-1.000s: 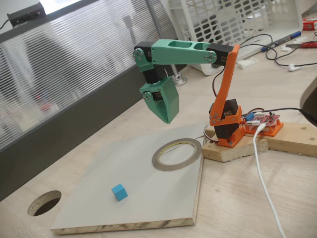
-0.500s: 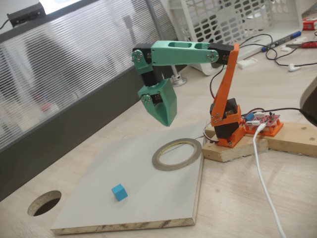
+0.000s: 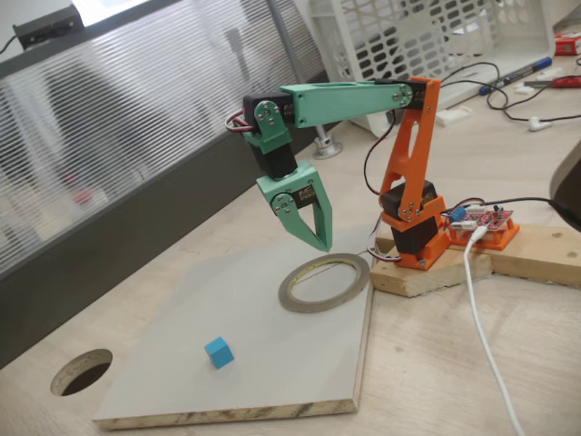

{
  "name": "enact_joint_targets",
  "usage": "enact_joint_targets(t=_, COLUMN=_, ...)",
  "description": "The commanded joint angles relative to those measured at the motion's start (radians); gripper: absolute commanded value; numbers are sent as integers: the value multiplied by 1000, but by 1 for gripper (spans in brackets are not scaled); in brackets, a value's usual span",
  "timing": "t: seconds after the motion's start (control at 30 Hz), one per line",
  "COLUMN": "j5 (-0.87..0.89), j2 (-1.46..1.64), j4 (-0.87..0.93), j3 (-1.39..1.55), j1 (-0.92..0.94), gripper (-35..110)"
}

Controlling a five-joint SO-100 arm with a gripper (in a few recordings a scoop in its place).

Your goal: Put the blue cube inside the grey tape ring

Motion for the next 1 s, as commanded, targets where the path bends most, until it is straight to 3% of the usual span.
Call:
enact_joint_targets(t=0.0, j5=23, j2=-28, j4=8, j3=-28, j1=-17, gripper=1)
enact_joint_targets(t=0.23, j5=23, j2=-313, j4=6, j3=-153, j1=-15, gripper=1)
enact_joint_targets(t=0.67, j5=17, j2=-940, j4=5, j3=-1065, j1=118, gripper=1)
enact_joint_targets(t=0.97, j5=21, j2=-969, j4=11, j3=-1103, j1=106, gripper=1)
